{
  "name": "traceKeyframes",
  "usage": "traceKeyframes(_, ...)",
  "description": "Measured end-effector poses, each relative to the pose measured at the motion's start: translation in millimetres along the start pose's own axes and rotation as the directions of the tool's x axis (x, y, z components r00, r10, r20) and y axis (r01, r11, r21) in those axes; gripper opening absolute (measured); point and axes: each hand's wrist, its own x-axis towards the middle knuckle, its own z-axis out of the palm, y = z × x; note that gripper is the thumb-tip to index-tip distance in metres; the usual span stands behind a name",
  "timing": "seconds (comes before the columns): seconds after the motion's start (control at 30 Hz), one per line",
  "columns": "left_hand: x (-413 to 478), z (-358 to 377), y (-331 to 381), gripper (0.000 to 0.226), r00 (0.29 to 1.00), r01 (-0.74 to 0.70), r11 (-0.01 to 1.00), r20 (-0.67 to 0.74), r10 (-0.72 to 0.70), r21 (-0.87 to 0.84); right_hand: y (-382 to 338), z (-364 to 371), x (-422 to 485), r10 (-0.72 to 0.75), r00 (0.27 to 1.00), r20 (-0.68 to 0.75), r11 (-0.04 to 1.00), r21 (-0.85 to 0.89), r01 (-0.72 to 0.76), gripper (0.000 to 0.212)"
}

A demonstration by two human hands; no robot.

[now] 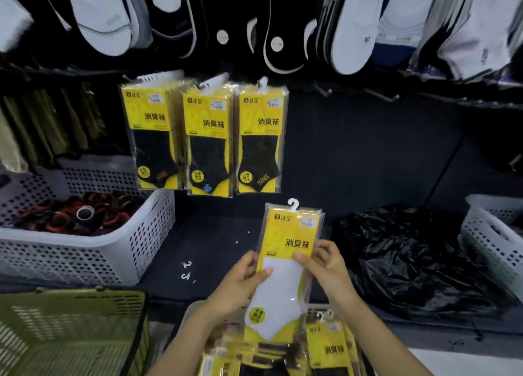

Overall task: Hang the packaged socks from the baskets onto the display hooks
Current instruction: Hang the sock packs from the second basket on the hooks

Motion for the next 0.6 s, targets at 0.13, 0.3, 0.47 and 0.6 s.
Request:
traceKeyframes(0.13,8.9,-20.5,56.2,0.042,0.987,-0.104,0.994,-0.125,0.101,-0.018,-46.2,28.6,12.7,-0.091,0.996,0.014,0.992,0.087,0.090,0.042)
traceKeyframes(0.3,12.9,-51.5,95.1,0.040,0.925,-0.219,0.976,-0.314,0.212,0.015,-83.1,66.2,28.3,-0.108,0.983,0.149,0.988,0.124,0.090,0.035)
traceKeyframes(0.47,19.1,-78.7,108.8,0.046,0.854,-0.264,0.961,-0.443,0.274,0.086,-104.5,92.6,43.0,-0.153,0.966,0.207,0.981,0.150,0.124,0.038)
traceKeyframes(0.6,22.3,-100.5,124.1,0.049,0.763,-0.329,0.938,-0.554,0.334,0.112,-126.0,97.7,62.4,-0.237,0.965,0.110,0.948,0.241,0.205,0.024)
